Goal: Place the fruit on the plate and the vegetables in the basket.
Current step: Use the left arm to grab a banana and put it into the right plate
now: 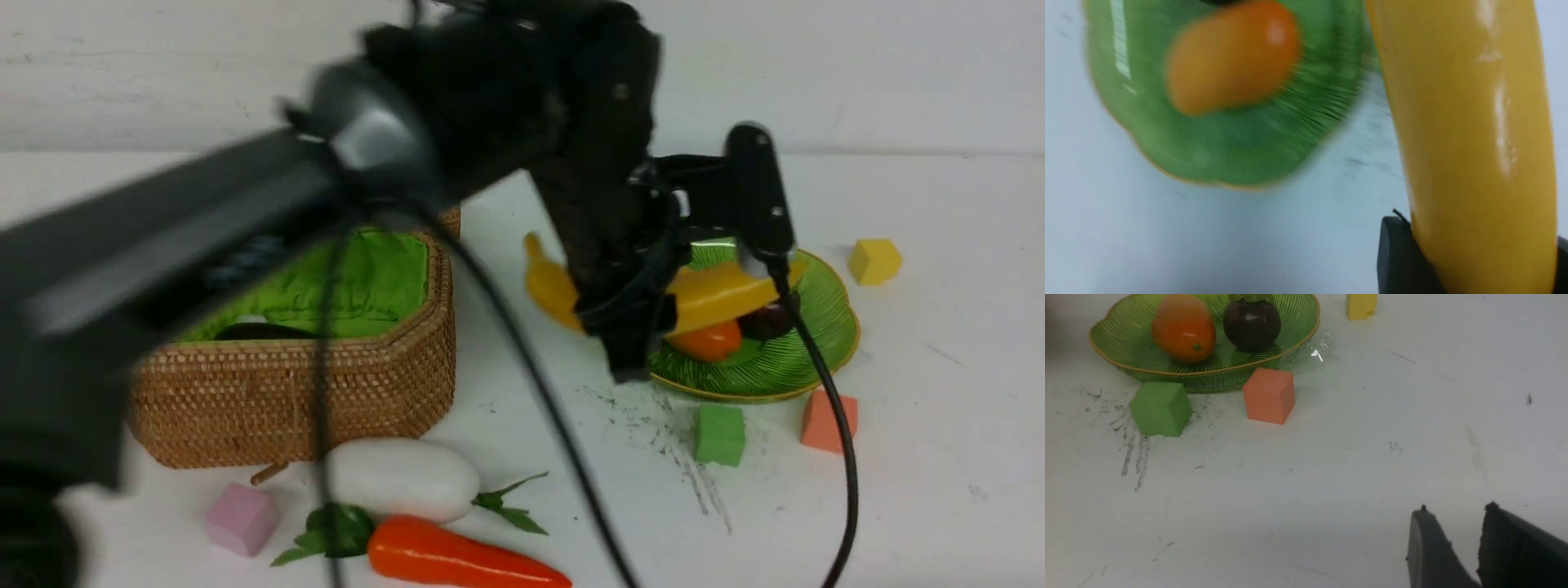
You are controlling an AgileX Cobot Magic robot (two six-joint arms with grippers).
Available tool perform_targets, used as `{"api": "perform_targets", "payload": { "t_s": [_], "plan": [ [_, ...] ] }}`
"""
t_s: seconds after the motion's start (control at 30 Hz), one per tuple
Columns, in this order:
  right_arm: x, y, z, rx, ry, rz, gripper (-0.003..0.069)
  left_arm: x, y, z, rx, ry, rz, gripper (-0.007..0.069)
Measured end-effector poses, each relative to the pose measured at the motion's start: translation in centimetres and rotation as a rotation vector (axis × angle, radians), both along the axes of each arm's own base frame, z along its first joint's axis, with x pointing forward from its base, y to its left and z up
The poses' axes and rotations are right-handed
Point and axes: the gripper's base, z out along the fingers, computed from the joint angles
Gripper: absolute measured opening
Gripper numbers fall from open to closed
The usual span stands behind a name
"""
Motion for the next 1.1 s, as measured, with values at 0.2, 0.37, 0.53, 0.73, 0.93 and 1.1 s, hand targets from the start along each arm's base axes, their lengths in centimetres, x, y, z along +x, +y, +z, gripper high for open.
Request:
{"api": "perform_targets", "payload": {
  "t_s": [0.2, 0.37, 0.53, 0.73, 0.93, 1.1],
  "plan": [
    [0.0, 0.0, 0.0, 0.0, 0.0, 0.0, 0.0228, 3.9, -3.2, -5.0, 0.044, -0.14, -0.114, 0.0299],
    [0.0, 0.0, 0.0, 0.0, 0.0, 0.0, 0.0235, 5.0, -4.6, -7.7, 0.004, -0.18, -0.139, 0.0299],
    [0.0, 0.0, 0.0, -0.006, 0.0, -0.001, 0.0237, 5.0, -4.9, -8.9, -0.017, -0.14, -0.132, 0.0299],
    [0.0, 0.0, 0.0, -0.013, 0.001, -0.001, 0.0238, 4.7, -4.9, -9.3, -0.021, -0.089, -0.117, 0.0386],
    [0.0, -0.1, 0.0, -0.016, 0.001, -0.001, 0.0238, 4.6, -4.9, -9.3, -0.048, -0.054, -0.068, 0.0633],
    [0.0, -0.1, 0.0, -0.019, 0.001, -0.002, 0.0238, 4.4, -4.7, -9.0, -0.046, -0.034, -0.05, 0.0668]
  ]
}}
